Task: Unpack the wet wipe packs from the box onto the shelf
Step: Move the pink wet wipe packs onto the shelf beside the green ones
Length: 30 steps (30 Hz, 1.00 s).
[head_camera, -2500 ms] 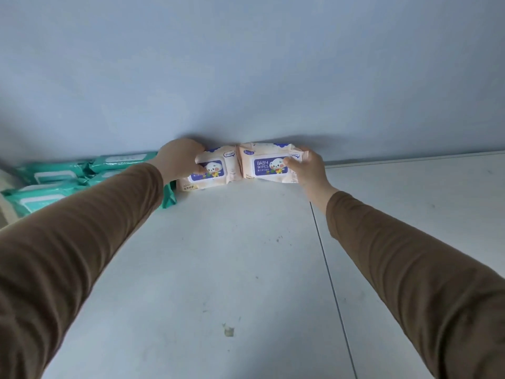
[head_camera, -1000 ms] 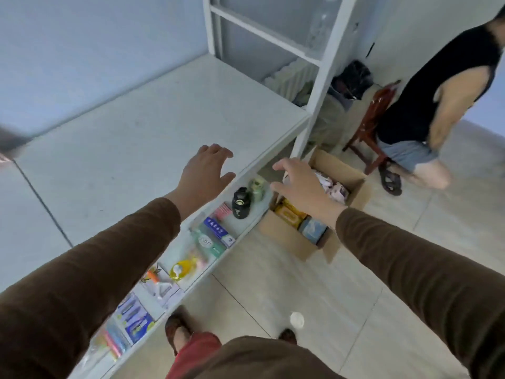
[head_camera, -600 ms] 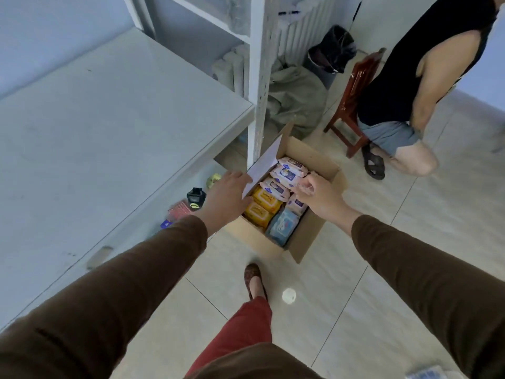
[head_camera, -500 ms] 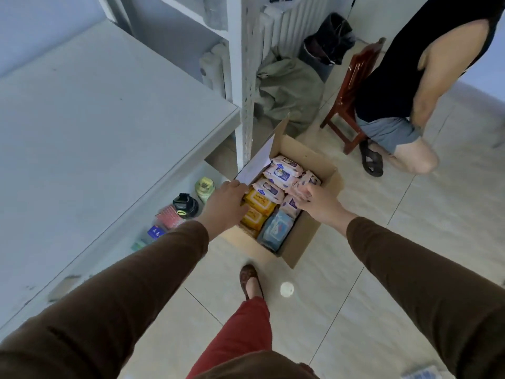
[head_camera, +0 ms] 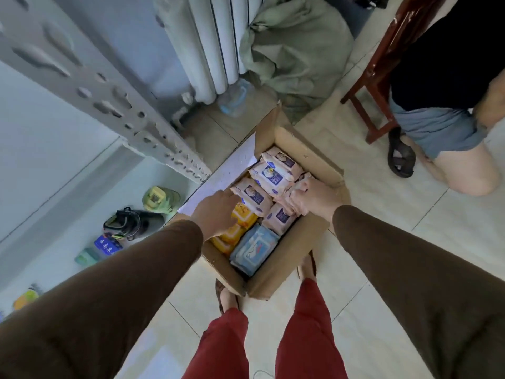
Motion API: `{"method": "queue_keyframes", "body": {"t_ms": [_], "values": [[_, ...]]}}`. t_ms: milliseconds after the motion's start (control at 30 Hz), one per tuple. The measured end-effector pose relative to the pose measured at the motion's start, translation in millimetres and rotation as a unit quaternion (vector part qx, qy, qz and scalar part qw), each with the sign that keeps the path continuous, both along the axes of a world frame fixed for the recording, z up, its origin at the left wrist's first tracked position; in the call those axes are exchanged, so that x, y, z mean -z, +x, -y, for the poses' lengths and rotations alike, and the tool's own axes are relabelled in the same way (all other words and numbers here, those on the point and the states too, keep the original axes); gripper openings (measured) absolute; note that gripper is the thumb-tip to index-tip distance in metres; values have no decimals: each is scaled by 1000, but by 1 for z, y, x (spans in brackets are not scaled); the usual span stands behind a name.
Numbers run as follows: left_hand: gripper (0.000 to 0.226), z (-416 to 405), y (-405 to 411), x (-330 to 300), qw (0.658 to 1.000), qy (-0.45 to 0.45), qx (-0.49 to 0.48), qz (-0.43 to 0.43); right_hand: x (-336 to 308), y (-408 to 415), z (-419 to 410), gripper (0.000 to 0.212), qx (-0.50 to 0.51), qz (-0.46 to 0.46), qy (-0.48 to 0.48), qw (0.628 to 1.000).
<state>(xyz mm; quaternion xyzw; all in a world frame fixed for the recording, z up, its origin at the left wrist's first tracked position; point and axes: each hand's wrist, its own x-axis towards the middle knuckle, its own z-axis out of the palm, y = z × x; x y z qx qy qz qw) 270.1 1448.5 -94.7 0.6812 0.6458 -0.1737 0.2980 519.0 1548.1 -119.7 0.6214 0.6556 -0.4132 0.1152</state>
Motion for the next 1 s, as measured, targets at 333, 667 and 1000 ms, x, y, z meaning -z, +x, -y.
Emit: {"method": "queue_keyframes", "body": {"t_ms": [333, 667, 1000], "values": [[50, -99, 30, 147, 997, -47, -27, -58, 138, -8, -118, 47, -24, -3, -28, 999], [46, -114, 43, 275, 983, -37, 129, -122, 242, -37, -137, 41, 33, -1, -26, 999], [49, -111, 41, 273, 948, -6, 219, -232, 259, -50, -132, 95, 53, 92, -68, 992]]}}
